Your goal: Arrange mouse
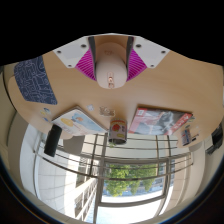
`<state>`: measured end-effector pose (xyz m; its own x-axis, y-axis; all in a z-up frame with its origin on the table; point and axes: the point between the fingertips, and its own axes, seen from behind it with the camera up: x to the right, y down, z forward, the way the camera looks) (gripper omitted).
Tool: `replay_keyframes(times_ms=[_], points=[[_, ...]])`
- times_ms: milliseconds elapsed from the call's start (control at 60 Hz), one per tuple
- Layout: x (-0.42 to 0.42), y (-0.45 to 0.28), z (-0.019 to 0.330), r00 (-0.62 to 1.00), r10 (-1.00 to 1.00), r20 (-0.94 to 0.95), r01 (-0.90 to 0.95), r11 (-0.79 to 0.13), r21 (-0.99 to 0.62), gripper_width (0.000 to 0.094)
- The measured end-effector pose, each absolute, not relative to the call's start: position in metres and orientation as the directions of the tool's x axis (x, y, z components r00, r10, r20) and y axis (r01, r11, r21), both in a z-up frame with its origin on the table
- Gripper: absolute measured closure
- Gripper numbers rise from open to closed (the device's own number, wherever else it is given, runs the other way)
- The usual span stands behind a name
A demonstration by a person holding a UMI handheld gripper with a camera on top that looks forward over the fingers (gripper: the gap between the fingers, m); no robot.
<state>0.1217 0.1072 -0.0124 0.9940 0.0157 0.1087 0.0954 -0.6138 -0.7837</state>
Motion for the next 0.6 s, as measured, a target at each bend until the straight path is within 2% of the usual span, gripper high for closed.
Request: replay_keyframes(times_ms=[100,167,283,400,450,517,600], points=[[0.112,0.104,-0.005,0.993,0.056,0.1,0.113,-0.612,-0.783,0.0526],[0.103,0.105,0.023,0.993,0.086,0.081,0.116,-0.578,-0.808,0.0523],[0.102,0.106,0.118,0.993,0.12,0.009,0.065,-0.468,-0.881,0.0526],[0.146,0.114,0.216,0.992,0.122,-0.035,0.007,-0.33,-0.944,0.0527],[0.184,0.121,0.238,0.994,0.099,-0.05,-0.02,-0.284,-0.959,0.0527],[0.245,0.125,0.254,0.996,0.063,-0.06,-0.042,-0.254,-0.966,0.0528],[0.325,0.139,0.224,0.999,-0.003,-0.041,-0.041,-0.286,-0.957,0.0528]])
